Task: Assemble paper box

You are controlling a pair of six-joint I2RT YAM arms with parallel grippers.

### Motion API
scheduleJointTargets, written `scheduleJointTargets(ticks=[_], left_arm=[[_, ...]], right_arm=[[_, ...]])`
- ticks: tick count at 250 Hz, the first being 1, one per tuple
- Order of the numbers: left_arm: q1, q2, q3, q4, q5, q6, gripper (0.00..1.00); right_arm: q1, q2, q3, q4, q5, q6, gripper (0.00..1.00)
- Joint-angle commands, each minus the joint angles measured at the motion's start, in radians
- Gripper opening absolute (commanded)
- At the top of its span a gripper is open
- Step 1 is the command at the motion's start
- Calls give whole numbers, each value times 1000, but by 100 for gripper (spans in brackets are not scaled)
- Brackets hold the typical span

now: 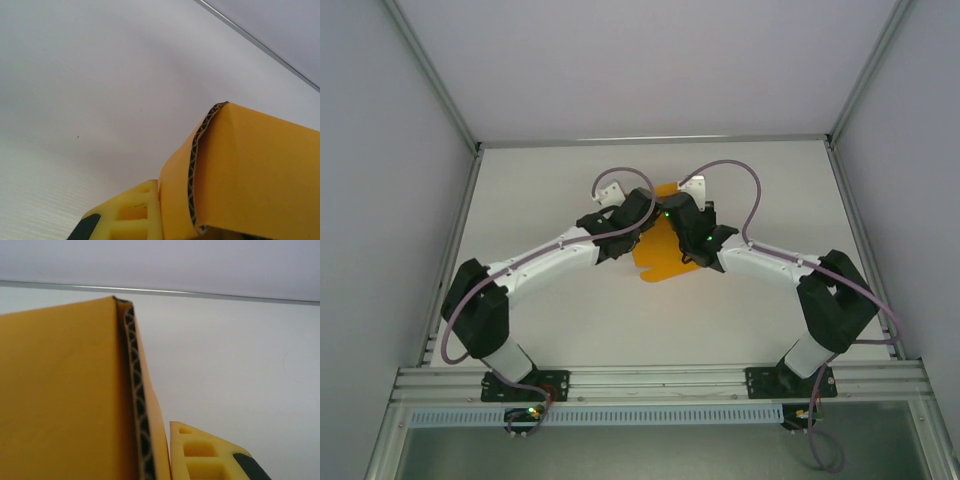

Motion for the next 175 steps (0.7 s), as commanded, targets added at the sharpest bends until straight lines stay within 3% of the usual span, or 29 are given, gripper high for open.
scheduleJointTargets(ticks=[1, 43, 68, 105, 134, 175], left_arm=[[64, -21, -66, -190, -185, -46, 0], [63, -46, -108, -49, -120, 73, 0], [68, -58, -132, 18, -68, 137, 0], [77, -73, -165, 92, -14, 178, 0], [78, -65, -153, 85, -9, 204, 0], [79, -69, -166, 125, 20, 236, 0]], right_arm=[[-131, -10, -51, 125, 206, 6, 12], [-151, -75, -165, 367, -342, -195, 52], [-185, -132, -194, 337, -610, -230, 56], [-208, -216, -226, 282, -888, -283, 90], [-211, -316, -224, 222, -949, -288, 96], [-224, -389, -221, 162, -887, -304, 96]])
